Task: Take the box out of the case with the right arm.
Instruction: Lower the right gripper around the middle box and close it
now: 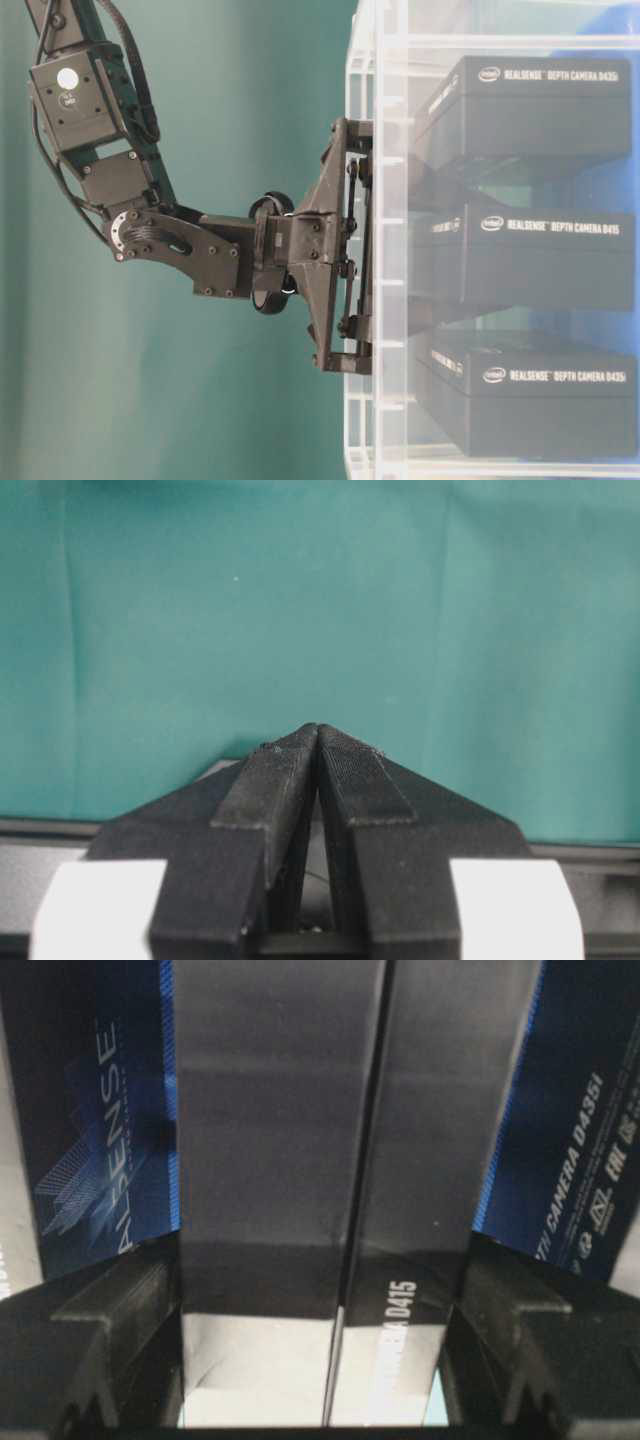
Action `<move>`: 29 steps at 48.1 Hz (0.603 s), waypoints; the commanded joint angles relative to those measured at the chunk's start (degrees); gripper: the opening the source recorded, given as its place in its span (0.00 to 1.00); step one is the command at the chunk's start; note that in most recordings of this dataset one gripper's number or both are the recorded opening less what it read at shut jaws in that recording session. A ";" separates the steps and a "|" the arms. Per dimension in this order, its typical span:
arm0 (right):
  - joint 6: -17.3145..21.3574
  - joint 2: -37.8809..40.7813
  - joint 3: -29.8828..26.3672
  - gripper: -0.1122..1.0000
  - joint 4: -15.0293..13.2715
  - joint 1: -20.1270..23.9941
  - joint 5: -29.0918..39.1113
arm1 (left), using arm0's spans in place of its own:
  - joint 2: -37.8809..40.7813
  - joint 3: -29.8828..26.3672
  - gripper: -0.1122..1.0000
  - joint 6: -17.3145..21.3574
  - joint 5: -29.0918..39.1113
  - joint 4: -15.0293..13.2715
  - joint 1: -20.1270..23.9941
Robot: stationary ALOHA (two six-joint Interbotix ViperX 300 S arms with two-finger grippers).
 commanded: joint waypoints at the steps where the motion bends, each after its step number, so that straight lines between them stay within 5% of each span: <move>1: 0.18 -1.32 -1.14 0.69 0.18 0.00 -0.09 | 0.35 -1.41 0.10 0.00 -0.18 0.00 -0.18; 17: 0.18 -1.67 -2.11 0.69 0.18 0.00 0.62 | 0.26 -1.41 0.10 0.00 -0.18 0.00 -0.18; 29: 0.18 -5.27 -5.89 0.69 -0.44 0.00 8.88 | 0.26 -1.41 0.10 0.00 -0.18 0.00 -0.18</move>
